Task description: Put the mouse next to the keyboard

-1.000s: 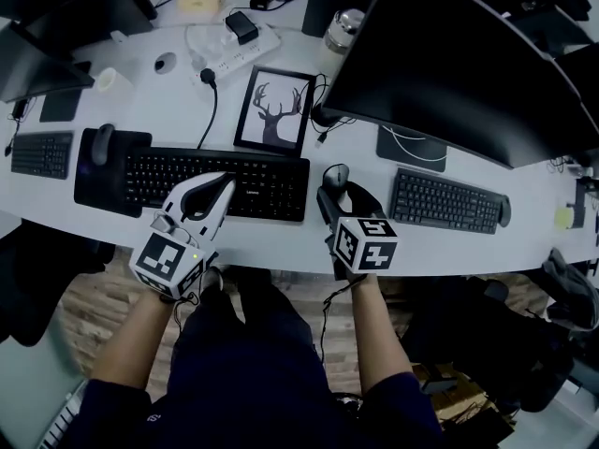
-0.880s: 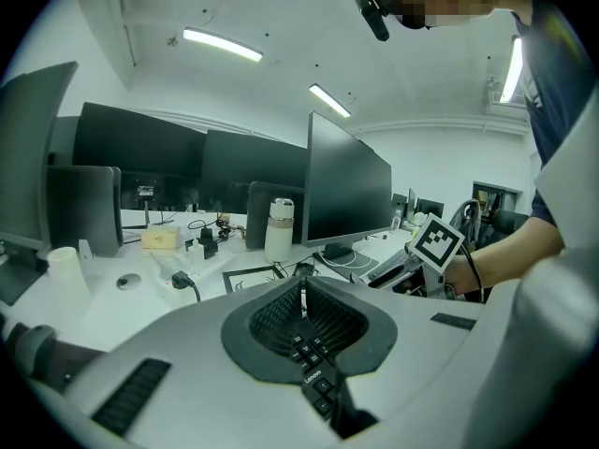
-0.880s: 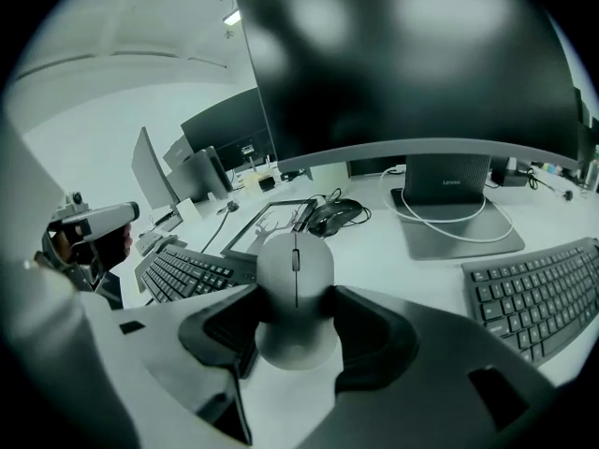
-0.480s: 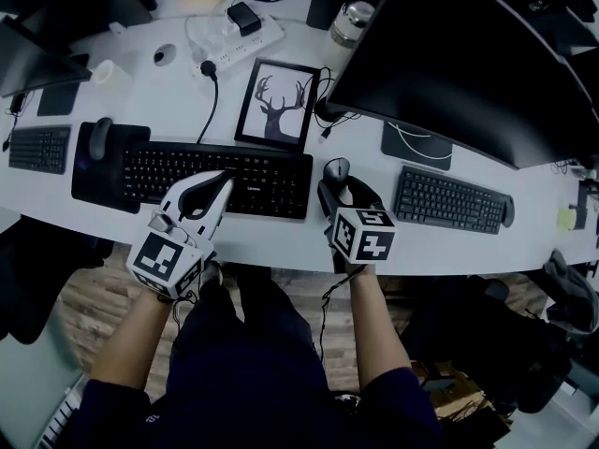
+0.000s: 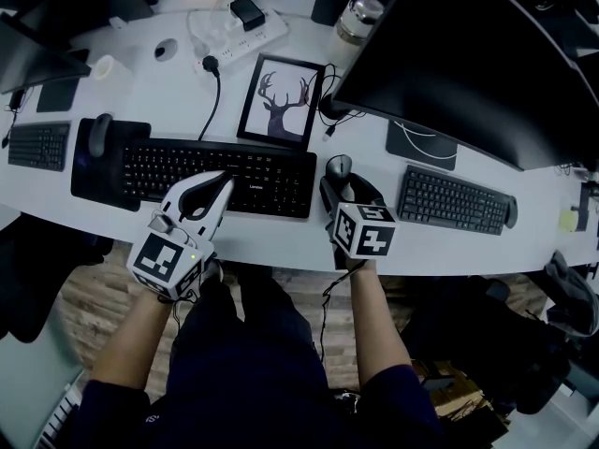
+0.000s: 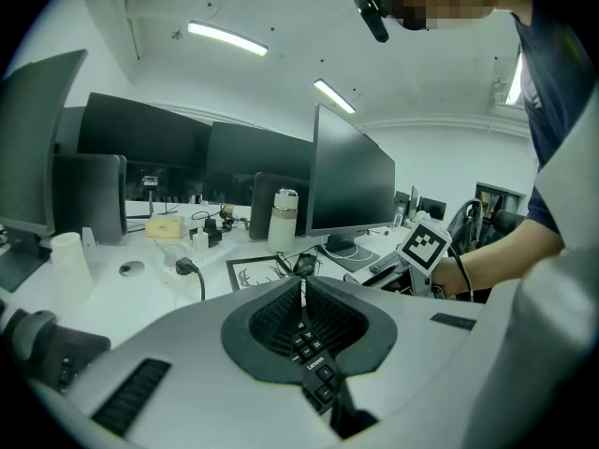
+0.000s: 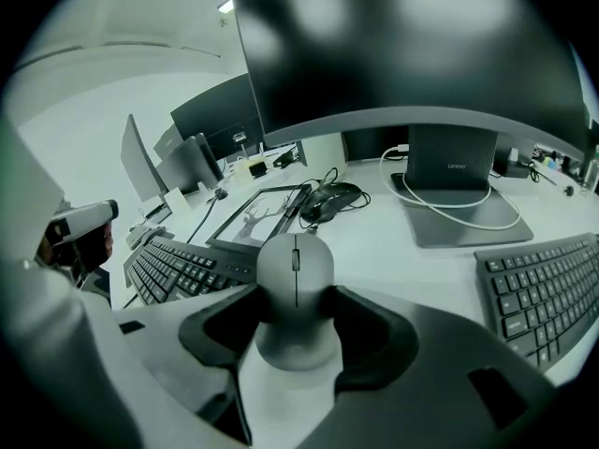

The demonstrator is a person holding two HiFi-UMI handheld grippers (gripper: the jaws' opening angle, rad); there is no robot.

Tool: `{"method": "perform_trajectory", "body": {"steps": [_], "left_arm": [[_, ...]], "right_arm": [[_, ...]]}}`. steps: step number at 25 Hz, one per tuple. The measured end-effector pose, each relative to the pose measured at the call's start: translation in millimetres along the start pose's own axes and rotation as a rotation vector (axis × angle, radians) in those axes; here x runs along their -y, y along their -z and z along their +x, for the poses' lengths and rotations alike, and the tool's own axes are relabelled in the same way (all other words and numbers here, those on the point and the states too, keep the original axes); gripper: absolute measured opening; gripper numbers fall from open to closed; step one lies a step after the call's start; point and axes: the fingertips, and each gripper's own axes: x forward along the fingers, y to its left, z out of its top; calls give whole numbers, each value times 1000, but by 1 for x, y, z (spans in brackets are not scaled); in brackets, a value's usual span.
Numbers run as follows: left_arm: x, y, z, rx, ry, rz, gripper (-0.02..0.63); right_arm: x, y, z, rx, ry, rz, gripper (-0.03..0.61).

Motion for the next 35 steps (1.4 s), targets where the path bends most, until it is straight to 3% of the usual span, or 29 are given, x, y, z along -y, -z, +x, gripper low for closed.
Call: {"method": "perform_trajectory", "body": {"steps": [35], "left_arm": [[-2, 7, 8, -19, 10, -10, 40]], "right_arm": [[9, -4, 20, -71, 88, -119, 255]]}}
